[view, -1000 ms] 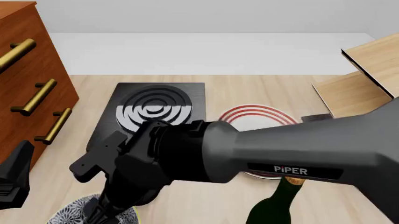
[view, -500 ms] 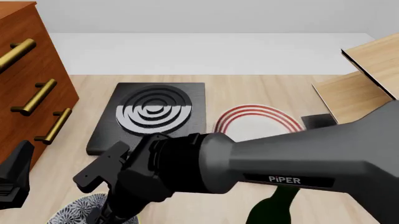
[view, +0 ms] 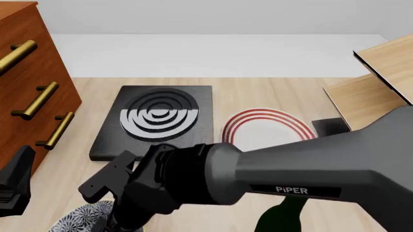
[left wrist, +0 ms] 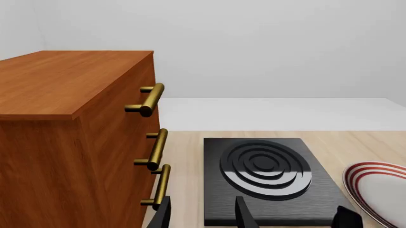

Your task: Pick up the akita bowl and put it on the plate.

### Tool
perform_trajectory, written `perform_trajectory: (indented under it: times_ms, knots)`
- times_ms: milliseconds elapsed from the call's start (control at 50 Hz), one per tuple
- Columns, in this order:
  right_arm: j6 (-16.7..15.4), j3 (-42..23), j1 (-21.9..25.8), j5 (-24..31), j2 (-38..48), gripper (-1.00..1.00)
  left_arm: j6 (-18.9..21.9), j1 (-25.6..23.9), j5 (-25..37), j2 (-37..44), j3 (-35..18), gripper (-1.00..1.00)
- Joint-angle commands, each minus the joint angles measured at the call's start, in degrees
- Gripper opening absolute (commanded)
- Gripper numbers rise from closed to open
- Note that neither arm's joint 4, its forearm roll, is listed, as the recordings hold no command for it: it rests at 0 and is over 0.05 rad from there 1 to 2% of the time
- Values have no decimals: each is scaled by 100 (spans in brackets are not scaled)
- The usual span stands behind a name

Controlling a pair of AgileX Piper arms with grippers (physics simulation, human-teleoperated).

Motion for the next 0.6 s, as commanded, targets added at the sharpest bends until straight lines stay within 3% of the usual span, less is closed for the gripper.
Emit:
perform_trajectory:
  times_ms: [20, 40, 420, 600]
  knots:
    - [91, 161, 65, -44, -41, 100, 0, 0, 0, 0, 0, 100]
    - [74, 179, 91, -40, -64, -100, 0, 0, 0, 0, 0, 100]
    - [-229, -44, -179, 323, -374, -100, 0, 0, 0, 0, 0, 100]
    - [-487, -392, -405, 813, -693, -100, 0, 0, 0, 0, 0, 100]
